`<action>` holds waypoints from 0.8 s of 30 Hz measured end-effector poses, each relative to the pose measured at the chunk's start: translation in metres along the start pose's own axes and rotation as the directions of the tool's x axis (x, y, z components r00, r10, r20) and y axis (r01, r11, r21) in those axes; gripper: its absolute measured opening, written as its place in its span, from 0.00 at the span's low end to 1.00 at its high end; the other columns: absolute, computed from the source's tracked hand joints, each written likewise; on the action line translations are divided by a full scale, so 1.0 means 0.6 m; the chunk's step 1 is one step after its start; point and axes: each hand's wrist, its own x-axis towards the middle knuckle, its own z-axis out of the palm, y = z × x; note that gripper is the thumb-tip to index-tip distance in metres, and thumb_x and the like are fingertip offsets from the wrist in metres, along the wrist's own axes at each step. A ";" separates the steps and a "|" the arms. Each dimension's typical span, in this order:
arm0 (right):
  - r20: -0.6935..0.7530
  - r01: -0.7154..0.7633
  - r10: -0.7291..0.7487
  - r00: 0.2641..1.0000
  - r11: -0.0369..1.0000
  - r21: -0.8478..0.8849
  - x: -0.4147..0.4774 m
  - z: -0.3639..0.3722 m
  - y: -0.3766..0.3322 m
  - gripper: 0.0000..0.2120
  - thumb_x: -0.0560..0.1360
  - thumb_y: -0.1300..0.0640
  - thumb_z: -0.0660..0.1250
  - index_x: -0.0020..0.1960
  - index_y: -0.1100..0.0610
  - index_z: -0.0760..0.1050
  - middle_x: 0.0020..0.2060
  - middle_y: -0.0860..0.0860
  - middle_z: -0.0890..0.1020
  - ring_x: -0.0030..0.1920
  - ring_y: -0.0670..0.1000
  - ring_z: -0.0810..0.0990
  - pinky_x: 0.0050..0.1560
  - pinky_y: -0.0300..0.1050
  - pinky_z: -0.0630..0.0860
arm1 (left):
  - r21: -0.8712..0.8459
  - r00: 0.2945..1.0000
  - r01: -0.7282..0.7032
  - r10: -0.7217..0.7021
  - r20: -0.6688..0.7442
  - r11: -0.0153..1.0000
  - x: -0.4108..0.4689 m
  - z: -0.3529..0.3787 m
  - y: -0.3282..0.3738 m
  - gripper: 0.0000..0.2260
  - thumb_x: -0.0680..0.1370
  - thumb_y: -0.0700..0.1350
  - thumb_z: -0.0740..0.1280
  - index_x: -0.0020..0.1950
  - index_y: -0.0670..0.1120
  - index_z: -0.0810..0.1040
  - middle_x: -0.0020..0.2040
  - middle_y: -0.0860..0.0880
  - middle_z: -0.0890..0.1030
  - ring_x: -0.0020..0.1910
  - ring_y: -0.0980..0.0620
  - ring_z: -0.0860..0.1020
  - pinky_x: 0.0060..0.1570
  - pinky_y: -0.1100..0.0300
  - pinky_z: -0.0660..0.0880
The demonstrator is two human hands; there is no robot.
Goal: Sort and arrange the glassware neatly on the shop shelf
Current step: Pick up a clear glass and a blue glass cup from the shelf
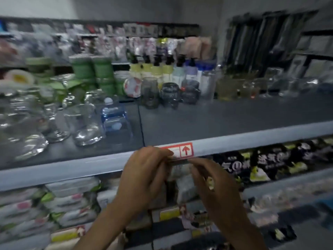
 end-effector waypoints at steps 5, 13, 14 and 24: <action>0.071 0.259 -0.258 0.963 0.966 -0.005 0.096 0.043 -0.022 0.10 0.78 0.49 0.68 0.58 0.46 0.80 0.52 0.39 0.82 0.53 0.42 0.82 0.54 0.46 0.80 | 0.356 0.989 0.142 -0.117 -0.092 0.924 0.006 -0.054 -0.021 0.13 0.81 0.46 0.63 0.61 0.44 0.82 0.57 0.47 0.81 0.54 0.43 0.79 0.53 0.50 0.74; 0.307 0.393 -0.393 0.867 0.917 0.066 0.205 0.134 -0.126 0.32 0.77 0.44 0.71 0.76 0.39 0.61 0.65 0.41 0.71 0.62 0.42 0.73 0.61 0.42 0.75 | 0.599 0.919 0.390 -0.256 -0.301 0.699 0.054 -0.192 -0.066 0.16 0.75 0.51 0.68 0.61 0.46 0.79 0.64 0.43 0.76 0.62 0.41 0.75 0.56 0.46 0.75; 0.323 0.399 -0.400 0.858 0.914 0.071 0.216 0.149 -0.134 0.35 0.76 0.43 0.71 0.78 0.38 0.57 0.66 0.42 0.69 0.64 0.44 0.73 0.62 0.45 0.75 | 0.609 0.911 0.412 -0.293 -0.291 0.677 0.064 -0.202 -0.075 0.19 0.75 0.51 0.68 0.63 0.46 0.78 0.65 0.42 0.75 0.64 0.40 0.74 0.58 0.45 0.75; 0.368 0.328 -0.307 0.877 0.945 0.006 0.249 0.222 -0.141 0.42 0.72 0.40 0.75 0.76 0.38 0.53 0.69 0.49 0.66 0.64 0.53 0.76 0.62 0.52 0.77 | 0.436 0.809 0.578 -0.554 -0.196 0.690 0.088 -0.194 -0.151 0.11 0.75 0.51 0.76 0.53 0.51 0.80 0.71 0.42 0.68 0.68 0.37 0.73 0.60 0.44 0.78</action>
